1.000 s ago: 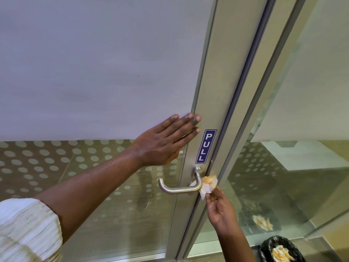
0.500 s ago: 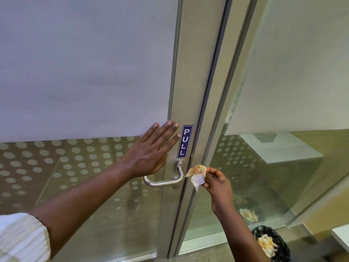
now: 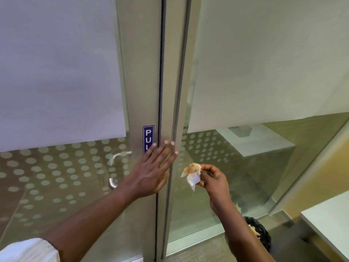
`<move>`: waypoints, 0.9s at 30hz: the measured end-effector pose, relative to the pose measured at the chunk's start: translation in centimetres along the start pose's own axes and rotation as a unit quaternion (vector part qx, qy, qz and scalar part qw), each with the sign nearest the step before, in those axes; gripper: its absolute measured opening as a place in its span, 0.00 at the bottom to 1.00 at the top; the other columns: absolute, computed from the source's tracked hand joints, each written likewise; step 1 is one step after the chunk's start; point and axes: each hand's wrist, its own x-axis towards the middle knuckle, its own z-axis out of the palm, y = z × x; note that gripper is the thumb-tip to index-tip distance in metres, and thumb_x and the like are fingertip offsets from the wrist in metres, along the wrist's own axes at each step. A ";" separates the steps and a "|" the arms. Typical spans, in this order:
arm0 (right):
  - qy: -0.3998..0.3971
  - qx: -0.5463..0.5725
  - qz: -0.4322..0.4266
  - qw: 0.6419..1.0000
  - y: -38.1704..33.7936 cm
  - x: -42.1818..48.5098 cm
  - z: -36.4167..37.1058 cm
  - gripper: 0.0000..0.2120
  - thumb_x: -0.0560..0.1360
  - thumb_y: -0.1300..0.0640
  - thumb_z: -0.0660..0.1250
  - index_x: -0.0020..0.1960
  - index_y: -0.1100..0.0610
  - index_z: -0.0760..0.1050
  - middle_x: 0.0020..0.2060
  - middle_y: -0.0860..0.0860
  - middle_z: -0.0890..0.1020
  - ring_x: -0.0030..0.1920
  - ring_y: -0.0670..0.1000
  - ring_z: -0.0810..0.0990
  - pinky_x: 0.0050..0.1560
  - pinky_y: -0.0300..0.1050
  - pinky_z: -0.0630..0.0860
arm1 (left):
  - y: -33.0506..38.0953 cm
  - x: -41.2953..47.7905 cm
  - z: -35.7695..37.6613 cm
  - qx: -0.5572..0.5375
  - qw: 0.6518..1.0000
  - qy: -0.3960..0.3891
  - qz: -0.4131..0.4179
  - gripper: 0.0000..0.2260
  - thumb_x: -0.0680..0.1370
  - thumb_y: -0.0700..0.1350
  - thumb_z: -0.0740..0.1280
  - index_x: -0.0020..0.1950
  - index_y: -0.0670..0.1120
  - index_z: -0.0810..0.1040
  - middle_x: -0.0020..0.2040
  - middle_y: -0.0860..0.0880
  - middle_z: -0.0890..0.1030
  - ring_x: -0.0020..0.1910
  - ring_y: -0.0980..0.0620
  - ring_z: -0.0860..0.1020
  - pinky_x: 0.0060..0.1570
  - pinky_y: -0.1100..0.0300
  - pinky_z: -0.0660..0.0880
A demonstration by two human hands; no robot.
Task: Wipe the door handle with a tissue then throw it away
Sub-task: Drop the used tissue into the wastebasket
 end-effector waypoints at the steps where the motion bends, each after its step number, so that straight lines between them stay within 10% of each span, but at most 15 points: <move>1: 0.002 -0.006 -0.003 1.000 -0.2 0.1 -0.9 0.05 0.77 0.65 0.67 0.48 0.59 0.82 0.43 0.59 0.86 0.41 0.52 0.85 0.40 0.46 0.81 | 0.8 0.4 0.4 -0.006 1.000 -0.005 0.000 0.34 0.82 0.53 0.62 0.87 0.43 0.60 0.87 0.38 0.55 0.87 0.40 0.53 0.86 0.43 0.44; 21: 0.060 -0.119 -0.041 0.990 -2.9 5.5 -25.1 0.06 0.77 0.61 0.70 0.46 0.51 0.83 0.42 0.50 0.87 0.41 0.49 0.85 0.38 0.38 0.79 | 21.8 15.7 7.8 -0.115 0.990 -0.083 -0.003 0.34 0.81 0.58 0.60 0.84 0.42 0.67 0.84 0.38 0.63 0.84 0.39 0.62 0.83 0.46 0.47; 27: 0.111 -0.154 -0.030 0.981 -2.5 7.2 -31.4 0.07 0.77 0.62 0.70 0.45 0.52 0.83 0.41 0.50 0.87 0.44 0.53 0.86 0.46 0.52 0.84 | 27.1 19.9 10.2 -0.158 0.981 -0.110 0.015 0.33 0.82 0.58 0.59 0.84 0.42 0.67 0.85 0.39 0.63 0.84 0.39 0.62 0.82 0.46 0.46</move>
